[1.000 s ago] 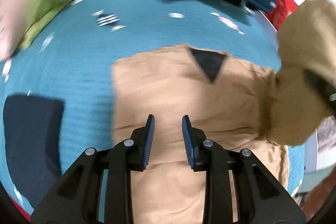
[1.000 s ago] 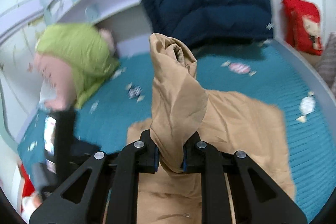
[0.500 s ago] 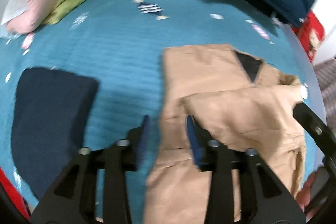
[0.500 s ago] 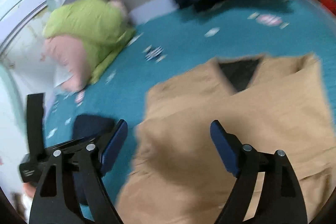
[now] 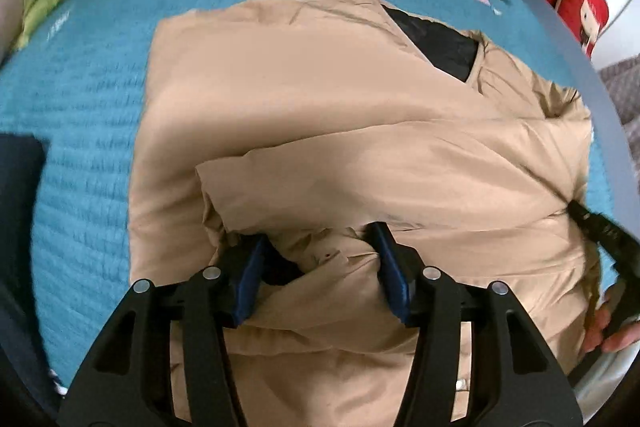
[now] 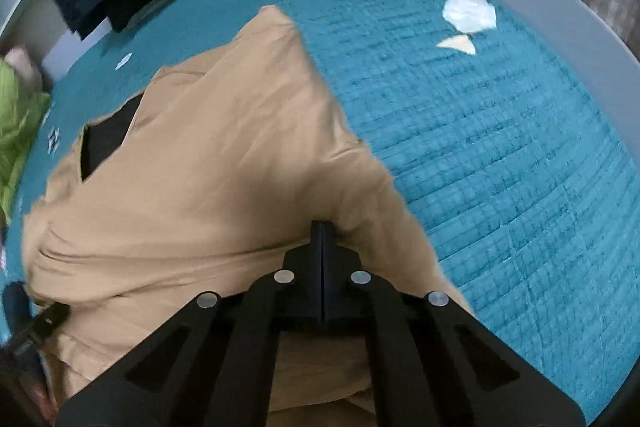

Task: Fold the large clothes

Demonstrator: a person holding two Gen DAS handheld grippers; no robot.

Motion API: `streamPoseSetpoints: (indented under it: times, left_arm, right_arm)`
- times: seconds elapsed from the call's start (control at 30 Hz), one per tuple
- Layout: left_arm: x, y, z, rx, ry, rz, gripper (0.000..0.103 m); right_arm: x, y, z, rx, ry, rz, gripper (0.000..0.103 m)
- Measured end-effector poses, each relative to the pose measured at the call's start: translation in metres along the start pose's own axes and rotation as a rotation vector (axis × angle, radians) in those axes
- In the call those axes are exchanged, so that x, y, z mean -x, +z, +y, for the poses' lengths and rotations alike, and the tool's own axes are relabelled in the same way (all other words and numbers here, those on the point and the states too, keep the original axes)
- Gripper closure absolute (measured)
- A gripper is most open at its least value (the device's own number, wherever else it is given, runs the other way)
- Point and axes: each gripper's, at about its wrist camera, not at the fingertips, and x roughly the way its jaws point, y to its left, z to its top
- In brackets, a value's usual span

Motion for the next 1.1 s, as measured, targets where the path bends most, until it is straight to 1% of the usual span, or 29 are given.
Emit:
streamPoseSetpoints:
  times: [0.03, 0.07, 0.1, 0.13, 0.17, 0.23, 0.3, 0.37, 0.4, 0.43, 0.47, 0.5, 0.53, 0.6, 0.63, 0.67, 0.7, 0.73, 0.77, 0.8, 0.83, 0.9, 0.93, 1.03, 1.1]
  left_arm:
    - [0.004, 0.003, -0.001, -0.006, 0.007, 0.014, 0.05]
    - [0.012, 0.005, 0.0, -0.008, 0.007, 0.008, 0.051]
    - [0.021, 0.005, 0.001, -0.01, 0.002, -0.013, 0.051]
    - [0.033, 0.005, 0.001, -0.017, -0.01, -0.052, 0.051]
    - [0.047, 0.008, -0.001, -0.027, -0.03, -0.094, 0.051]
    - [0.06, 0.014, -0.006, -0.031, -0.07, -0.127, 0.051]
    - [0.057, 0.022, -0.015, -0.032, -0.113, -0.134, 0.051]
    - [0.036, 0.028, -0.021, -0.031, -0.091, -0.101, 0.051]
    - [0.021, 0.029, -0.021, -0.026, -0.079, -0.073, 0.051]
    - [0.007, 0.027, -0.017, -0.019, -0.047, -0.04, 0.051]
    - [-0.002, 0.026, -0.008, -0.012, -0.017, -0.02, 0.055]
    - [-0.009, 0.022, 0.003, 0.0, -0.032, -0.011, 0.056]
    - [-0.007, 0.02, 0.009, 0.005, -0.058, -0.024, 0.057]
    - [0.004, 0.017, 0.019, 0.004, -0.04, -0.033, 0.057]
    - [0.01, 0.016, 0.023, 0.012, -0.046, -0.038, 0.057]
    - [0.013, 0.016, 0.027, 0.026, -0.058, -0.038, 0.057]
    - [0.013, 0.014, 0.03, 0.054, -0.072, -0.037, 0.057]
    - [0.009, 0.014, 0.032, 0.072, -0.079, -0.033, 0.057]
    - [-0.002, 0.012, 0.032, 0.081, -0.081, -0.025, 0.057]
    - [-0.009, 0.011, 0.033, 0.077, -0.08, -0.034, 0.057]
    - [-0.014, 0.011, 0.028, 0.05, -0.059, -0.077, 0.057]
    - [-0.012, 0.013, 0.022, 0.041, -0.028, -0.067, 0.057]
    - [-0.011, 0.014, 0.023, 0.046, -0.029, -0.059, 0.057]
    - [-0.011, 0.017, 0.03, 0.055, -0.066, -0.043, 0.057]
    - [-0.01, 0.016, 0.032, 0.056, -0.069, -0.041, 0.057]
  right_arm:
    - [0.011, 0.003, 0.006, 0.023, -0.001, -0.015, 0.101]
    - [0.022, 0.004, 0.009, 0.033, 0.03, -0.044, 0.099]
    - [0.034, 0.006, 0.011, 0.041, 0.085, -0.075, 0.099]
    - [0.045, 0.008, 0.019, 0.054, 0.137, -0.101, 0.097]
    - [0.058, 0.011, 0.034, 0.092, 0.195, -0.132, 0.097]
    - [0.062, 0.013, 0.062, 0.171, 0.259, -0.13, 0.097]
    - [0.053, 0.01, 0.091, 0.257, 0.3, -0.097, 0.097]
    - [0.033, 0.001, 0.114, 0.332, 0.302, -0.054, 0.097]
    - [0.019, -0.001, 0.123, 0.361, 0.29, -0.028, 0.098]
    - [0.009, -0.001, 0.123, 0.366, 0.254, -0.016, 0.102]
    - [-0.003, 0.003, 0.117, 0.352, 0.195, -0.006, 0.103]
    - [-0.008, 0.008, 0.105, 0.314, 0.178, -0.003, 0.103]
    - [-0.009, 0.015, 0.086, 0.255, 0.17, -0.001, 0.103]
    - [-0.002, 0.027, 0.057, 0.18, 0.135, -0.013, 0.103]
    - [0.003, 0.03, 0.048, 0.167, 0.096, -0.014, 0.103]
    - [0.006, 0.035, 0.035, 0.136, 0.028, -0.008, 0.103]
    - [0.003, 0.031, 0.024, 0.106, 0.016, 0.004, 0.103]
    - [0.0, 0.027, 0.018, 0.087, 0.022, 0.025, 0.103]
    - [-0.013, 0.021, 0.013, 0.081, 0.026, 0.063, 0.103]
    - [-0.021, 0.016, 0.011, 0.084, 0.034, 0.058, 0.103]
    - [-0.024, 0.013, 0.01, 0.094, 0.041, 0.018, 0.103]
    - [-0.02, 0.015, 0.013, 0.1, 0.023, 0.016, 0.103]
    - [-0.017, 0.017, 0.014, 0.091, 0.02, 0.027, 0.103]
    - [-0.018, 0.021, 0.013, 0.107, 0.022, 0.039, 0.103]
    - [-0.02, 0.019, 0.016, 0.117, 0.019, 0.037, 0.103]
